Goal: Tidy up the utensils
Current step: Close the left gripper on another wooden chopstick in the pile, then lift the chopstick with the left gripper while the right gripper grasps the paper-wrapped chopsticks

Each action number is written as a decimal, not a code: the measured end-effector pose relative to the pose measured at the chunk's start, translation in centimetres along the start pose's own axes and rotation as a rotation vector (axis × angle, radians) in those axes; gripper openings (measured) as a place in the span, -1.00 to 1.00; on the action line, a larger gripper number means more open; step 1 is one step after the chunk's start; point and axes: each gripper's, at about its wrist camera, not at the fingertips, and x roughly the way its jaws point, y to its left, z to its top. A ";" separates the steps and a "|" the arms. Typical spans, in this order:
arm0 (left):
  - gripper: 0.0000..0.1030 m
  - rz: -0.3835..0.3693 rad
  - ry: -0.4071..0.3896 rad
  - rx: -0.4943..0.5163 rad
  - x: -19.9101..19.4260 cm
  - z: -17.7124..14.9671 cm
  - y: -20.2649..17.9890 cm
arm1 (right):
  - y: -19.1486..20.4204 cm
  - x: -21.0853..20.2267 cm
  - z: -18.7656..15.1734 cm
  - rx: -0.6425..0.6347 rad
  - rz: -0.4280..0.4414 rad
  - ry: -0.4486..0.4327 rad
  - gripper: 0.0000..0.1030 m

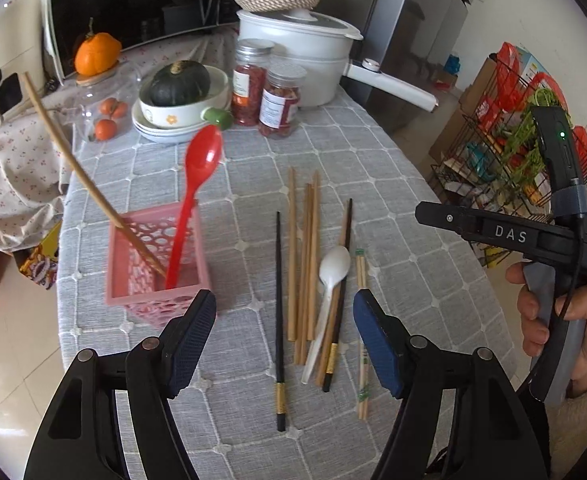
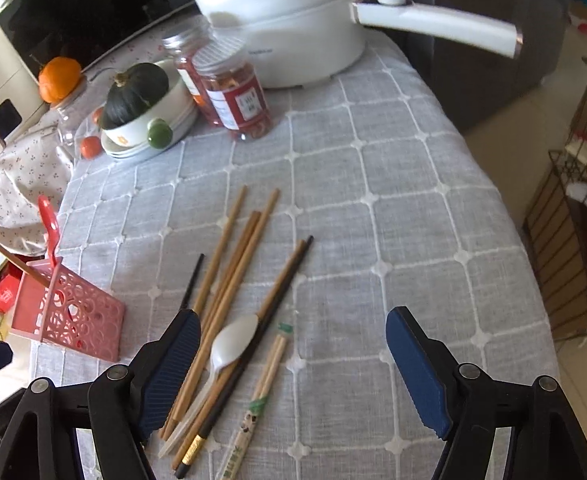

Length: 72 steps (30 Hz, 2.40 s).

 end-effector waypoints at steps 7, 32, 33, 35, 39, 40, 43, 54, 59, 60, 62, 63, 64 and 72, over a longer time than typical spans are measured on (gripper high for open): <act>-0.53 -0.018 0.117 -0.004 5.9 4.1 -2.5 | -3.8 0.6 0.9 0.045 -0.083 0.030 0.57; -0.86 0.140 0.210 -0.102 21.0 10.4 -1.5 | -6.9 2.9 1.5 0.089 -0.061 0.111 0.57; -0.86 0.141 0.206 -0.098 21.0 10.3 -1.5 | -6.7 3.1 1.5 0.083 -0.058 0.116 0.57; -0.87 0.160 0.196 -0.090 20.4 10.1 -1.5 | -6.4 3.4 1.3 0.069 -0.065 0.126 0.57; -0.87 0.140 0.146 -0.052 17.0 9.0 -1.9 | -5.6 3.7 1.0 0.035 -0.065 0.138 0.57; -0.87 0.131 0.132 -0.044 16.0 8.8 -2.1 | -5.4 3.8 0.9 0.028 -0.067 0.141 0.57; -0.87 0.102 0.077 -0.020 12.4 8.0 -2.6 | -4.8 4.2 0.4 0.021 -0.061 0.159 0.57; -0.89 0.029 -0.130 0.022 0.0 2.4 -1.7 | -0.4 6.2 -2.0 -0.070 -0.046 0.231 0.57; -0.89 0.000 -0.200 -0.027 -2.7 -0.3 0.1 | 1.5 7.5 -3.5 -0.098 -0.030 0.272 0.57; -0.89 -0.007 -0.201 -0.033 -2.9 -0.4 0.4 | 1.7 7.8 -3.7 -0.101 -0.029 0.281 0.57; -0.89 -0.012 -0.216 -0.029 -3.6 -0.7 0.9 | 2.0 8.3 -4.0 -0.098 -0.026 0.294 0.57; -0.90 -0.011 -0.219 -0.026 -3.8 -0.9 1.2 | 2.0 8.5 -4.1 -0.097 -0.029 0.296 0.55; -0.89 -0.013 -0.218 -0.027 -3.9 -1.0 1.5 | 2.2 8.7 -4.3 -0.100 -0.036 0.300 0.53; -0.90 -0.038 -0.208 -0.039 -4.7 -1.9 2.7 | 3.7 9.9 -4.7 -0.147 -0.120 0.289 0.06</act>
